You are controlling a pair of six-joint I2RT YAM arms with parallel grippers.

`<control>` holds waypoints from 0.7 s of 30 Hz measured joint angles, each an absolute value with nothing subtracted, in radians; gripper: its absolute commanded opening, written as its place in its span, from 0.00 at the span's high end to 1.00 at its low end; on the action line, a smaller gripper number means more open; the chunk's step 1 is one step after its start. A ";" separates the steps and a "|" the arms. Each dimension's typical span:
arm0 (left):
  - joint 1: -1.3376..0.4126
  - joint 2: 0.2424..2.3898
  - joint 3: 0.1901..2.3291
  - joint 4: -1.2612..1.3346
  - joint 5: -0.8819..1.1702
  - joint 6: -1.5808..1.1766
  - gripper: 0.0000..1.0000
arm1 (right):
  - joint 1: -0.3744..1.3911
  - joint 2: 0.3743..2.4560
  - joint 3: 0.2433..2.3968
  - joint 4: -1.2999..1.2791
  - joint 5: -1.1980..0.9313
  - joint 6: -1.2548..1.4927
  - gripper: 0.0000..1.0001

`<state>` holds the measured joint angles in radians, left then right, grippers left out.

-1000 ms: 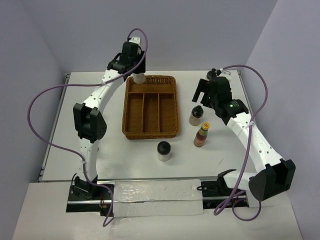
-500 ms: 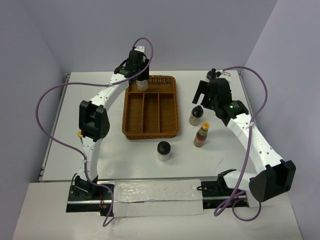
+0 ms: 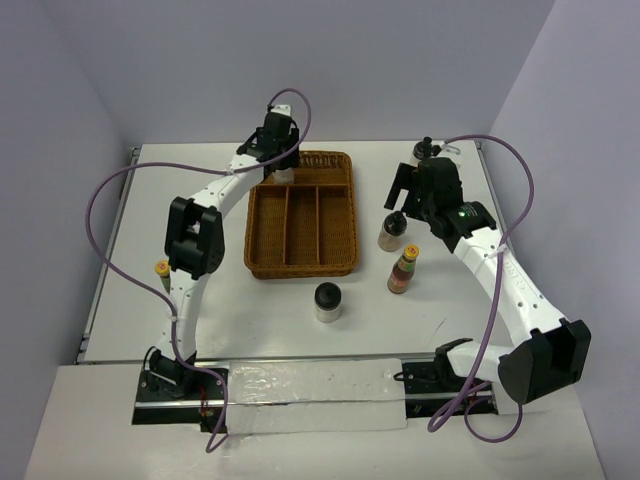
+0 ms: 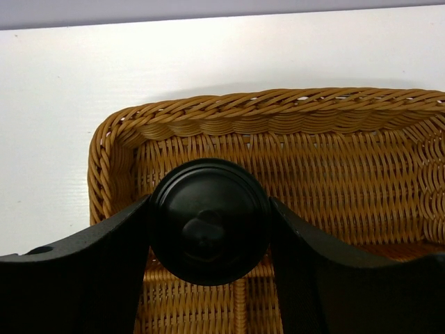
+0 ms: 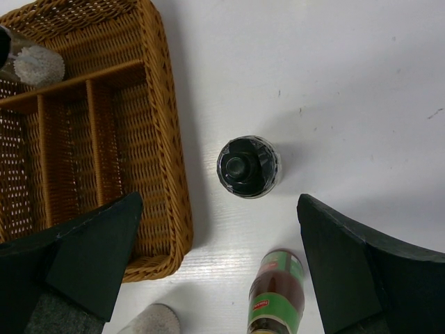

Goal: Organize the condiment bottles

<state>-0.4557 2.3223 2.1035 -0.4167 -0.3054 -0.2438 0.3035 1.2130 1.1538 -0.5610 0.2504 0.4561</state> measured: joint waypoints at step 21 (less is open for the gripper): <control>-0.456 2.305 2.065 -0.434 -0.314 -0.286 0.01 | 0.337 1.161 1.100 -0.593 0.338 0.437 0.00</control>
